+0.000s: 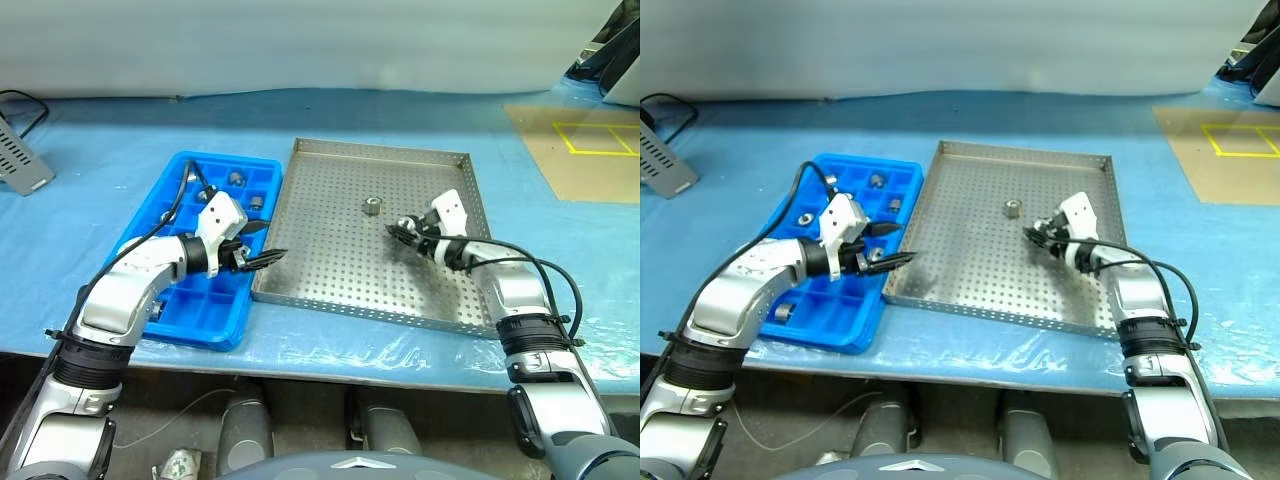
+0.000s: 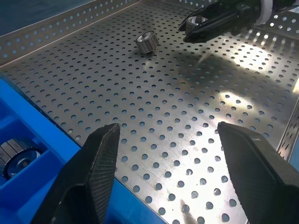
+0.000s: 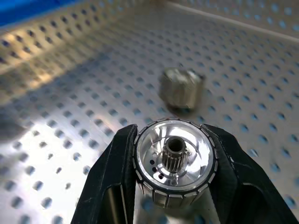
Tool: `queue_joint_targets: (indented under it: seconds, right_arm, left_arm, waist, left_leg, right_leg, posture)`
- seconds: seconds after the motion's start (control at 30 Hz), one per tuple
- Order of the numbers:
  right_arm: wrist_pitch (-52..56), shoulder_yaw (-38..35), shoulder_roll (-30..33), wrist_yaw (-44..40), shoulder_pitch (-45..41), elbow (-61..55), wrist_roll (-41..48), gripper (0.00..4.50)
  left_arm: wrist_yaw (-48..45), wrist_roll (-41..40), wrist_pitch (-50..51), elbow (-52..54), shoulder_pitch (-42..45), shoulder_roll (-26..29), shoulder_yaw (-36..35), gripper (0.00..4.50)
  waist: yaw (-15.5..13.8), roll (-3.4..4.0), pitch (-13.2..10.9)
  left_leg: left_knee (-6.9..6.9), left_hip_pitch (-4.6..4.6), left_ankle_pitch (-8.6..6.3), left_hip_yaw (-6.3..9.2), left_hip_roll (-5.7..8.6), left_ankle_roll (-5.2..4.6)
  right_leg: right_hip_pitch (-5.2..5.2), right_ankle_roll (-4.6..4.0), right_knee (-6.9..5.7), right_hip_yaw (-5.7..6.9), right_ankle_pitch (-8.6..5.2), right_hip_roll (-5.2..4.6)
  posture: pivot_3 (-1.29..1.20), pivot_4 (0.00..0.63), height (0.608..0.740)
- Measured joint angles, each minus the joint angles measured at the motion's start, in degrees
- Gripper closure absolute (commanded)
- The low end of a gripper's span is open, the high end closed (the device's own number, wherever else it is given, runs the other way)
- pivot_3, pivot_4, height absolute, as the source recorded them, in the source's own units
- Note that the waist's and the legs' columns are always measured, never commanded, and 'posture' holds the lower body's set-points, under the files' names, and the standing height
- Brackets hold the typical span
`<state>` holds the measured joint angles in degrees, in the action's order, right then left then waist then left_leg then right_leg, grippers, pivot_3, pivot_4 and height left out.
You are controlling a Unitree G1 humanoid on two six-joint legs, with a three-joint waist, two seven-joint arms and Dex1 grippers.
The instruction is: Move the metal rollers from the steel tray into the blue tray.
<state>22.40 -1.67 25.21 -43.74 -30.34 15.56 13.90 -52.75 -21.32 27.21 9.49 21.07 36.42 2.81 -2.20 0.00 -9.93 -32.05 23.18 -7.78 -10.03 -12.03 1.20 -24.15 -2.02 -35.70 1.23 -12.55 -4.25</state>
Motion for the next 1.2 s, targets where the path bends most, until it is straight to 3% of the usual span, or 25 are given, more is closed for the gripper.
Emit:
queue_joint_targets:
  seconds: [0.27,0.53,0.63,0.8,1.07,1.2]
  right_arm:
    - [7.34,10.1,-4.32,-7.88,-6.41,-12.73,4.08,2.83]
    - [6.69,18.89,-10.87,-13.52,-12.55,-7.18,2.58,2.83]
    - [7.32,20.66,-12.89,-13.68,-15.71,-5.16,1.59,2.83]
    - [21.1,24.03,-14.9,-15.31,-19.65,-4.37,2.63,2.83]
    - [37.67,26.16,-16.74,-15.74,-23.31,-6.67,5.81,2.83]
    - [40.34,27.17,-18.15,-14.8,-23.1,-6.8,6.51,2.83]
  left_arm:
    - [-4.25,-0.12,-3.87,-2.68,-0.41,8.79,-7.91,0.95]
    - [-5.06,-3.66,0.48,12.58,-21.89,15.06,-20.69,0.95]
    - [-4.27,-4.86,2.97,17.4,-26.57,15.36,-23.85,0.95]
    - [-1.17,-7.89,7.51,23.79,-33.18,13.98,-30.45,0.95]
    - [3.28,-10.2,10.84,27.59,-35.15,12.6,-31.97,0.95]
    - [4.36,-10.13,10.95,27.34,-34.77,12.63,-31.81,0.95]
  waist:
    - [-0.81,0.0,0.0]
    - [-2.57,-0.06,-0.02]
    - [-4.03,-0.05,-0.03]
    - [-6.17,-0.06,-0.05]
    - [-8.18,-0.05,-0.05]
    - [-8.29,-0.06,-0.04]
  left_leg:
    - [0.38,0.02,0.05,0.0,0.04,0.09]
    - [0.91,0.05,0.16,0.01,-0.02,0.27]
    - [0.98,0.02,0.19,0.04,-0.05,0.33]
    - [1.0,0.01,0.18,0.08,0.0,0.33]
    - [1.06,0.01,0.2,0.2,0.02,0.37]
    - [1.08,0.03,0.24,0.25,0.01,0.46]
  right_leg:
    - [-0.04,-0.01,0.19,0.07,-0.02,-0.03]
    - [-0.2,-0.1,0.38,0.22,-0.08,-0.02]
    - [-0.18,-0.12,0.34,0.24,-0.11,-0.02]
    - [-0.17,-0.1,0.37,0.2,-0.12,-0.04]
    - [-0.23,0.33,0.34,0.16,-0.36,-0.03]
    - [-0.34,0.38,0.24,0.13,-0.39,-0.02]
  posture:
    - [0.05,0.15,0.74]
    - [0.23,0.15,0.74]
    - [0.29,0.15,0.74]
    - [0.34,0.15,0.74]
    - [0.35,0.15,0.74]
    - [0.34,0.15,0.74]
